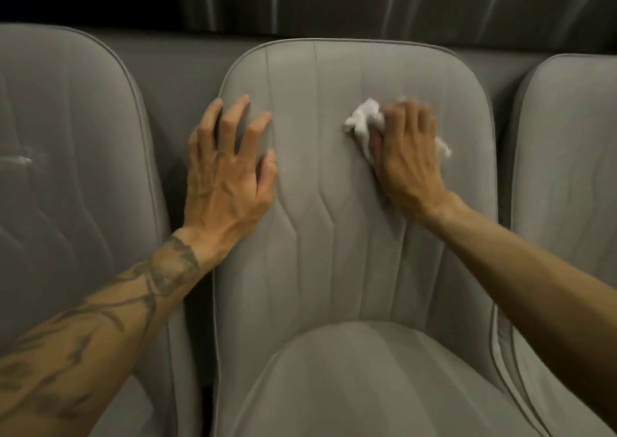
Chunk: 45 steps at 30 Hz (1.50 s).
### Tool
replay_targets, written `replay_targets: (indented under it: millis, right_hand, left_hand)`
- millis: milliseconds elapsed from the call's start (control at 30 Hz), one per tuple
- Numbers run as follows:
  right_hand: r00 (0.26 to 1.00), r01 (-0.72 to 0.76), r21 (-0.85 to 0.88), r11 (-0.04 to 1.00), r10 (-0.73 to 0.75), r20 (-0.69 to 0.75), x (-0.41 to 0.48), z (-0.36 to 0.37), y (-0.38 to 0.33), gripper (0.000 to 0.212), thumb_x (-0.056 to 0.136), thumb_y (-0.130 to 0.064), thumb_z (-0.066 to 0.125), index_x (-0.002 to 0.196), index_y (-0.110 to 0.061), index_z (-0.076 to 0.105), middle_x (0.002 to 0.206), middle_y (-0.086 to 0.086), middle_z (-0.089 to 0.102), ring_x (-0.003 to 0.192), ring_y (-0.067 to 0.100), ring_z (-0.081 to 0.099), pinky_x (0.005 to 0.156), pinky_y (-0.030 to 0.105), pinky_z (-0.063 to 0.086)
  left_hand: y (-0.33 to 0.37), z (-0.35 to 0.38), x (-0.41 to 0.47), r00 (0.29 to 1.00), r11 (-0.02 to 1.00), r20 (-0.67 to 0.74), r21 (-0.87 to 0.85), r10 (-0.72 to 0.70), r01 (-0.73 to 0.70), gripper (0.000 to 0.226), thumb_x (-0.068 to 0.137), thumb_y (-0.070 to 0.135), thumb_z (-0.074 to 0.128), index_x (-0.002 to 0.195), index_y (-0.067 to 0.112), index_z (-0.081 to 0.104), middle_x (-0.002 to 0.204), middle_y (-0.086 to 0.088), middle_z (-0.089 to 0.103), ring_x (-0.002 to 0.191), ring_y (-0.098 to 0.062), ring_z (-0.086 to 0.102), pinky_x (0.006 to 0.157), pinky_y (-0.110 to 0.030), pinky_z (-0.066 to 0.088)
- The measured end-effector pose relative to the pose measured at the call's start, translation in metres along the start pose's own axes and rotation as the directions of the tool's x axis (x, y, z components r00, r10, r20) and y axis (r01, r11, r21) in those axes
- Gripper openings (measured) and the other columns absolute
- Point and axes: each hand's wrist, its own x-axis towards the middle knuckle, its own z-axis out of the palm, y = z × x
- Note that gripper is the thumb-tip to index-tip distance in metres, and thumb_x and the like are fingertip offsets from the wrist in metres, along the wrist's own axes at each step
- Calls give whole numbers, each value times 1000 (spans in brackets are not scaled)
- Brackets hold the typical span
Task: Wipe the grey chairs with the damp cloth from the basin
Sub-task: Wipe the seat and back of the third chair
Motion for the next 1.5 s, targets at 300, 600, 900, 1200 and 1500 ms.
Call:
replay_targets:
  millis: [300,600,900,1200,1500]
  right_hand:
    - [998,46,-55,997,-48,-41,40,-4,51,26,106,-34,39,114,-11,49,113,18,52,99,34,46,86,45,35]
    - [963,246,-70,967,-235,132,27,-16,63,32,106,-37,36,112,-7,48,110,22,51,95,35,45,83,47,33]
    - [991,51,-44,998,-45,123,0,-14,41,32,106,-32,40,111,-3,52,110,21,50,95,35,46,83,45,35]
    - [978,-198,-67,978,192,-82,53,-1,44,41,107,-37,28,113,-5,53,114,19,52,100,37,48,88,46,36]
    - [998,-4,-186,983,-7,-57,56,-1,57,25,104,-30,38,108,-8,50,110,21,52,96,36,49,83,45,32]
  left_hand:
    - [-5,7,-3,999,1000,-42,-19,8,-9,51,101,37,47,149,19,44,162,-13,36,149,-39,29,119,-54,32]
    - [-6,10,-4,999,1000,-45,-20,15,-15,52,101,38,46,149,19,44,162,-12,35,150,-40,28,120,-52,29]
    - [-4,6,-2,1000,1000,-29,-9,9,-9,55,100,38,46,150,17,43,162,-14,35,150,-41,27,118,-55,29]
    - [-4,6,-4,1000,1000,-17,9,2,-2,55,99,38,47,150,17,43,162,-14,34,151,-42,28,117,-55,29]
    - [-5,6,-5,1000,1000,-12,2,-1,1,55,100,39,47,151,18,42,163,-14,34,151,-40,26,119,-55,28]
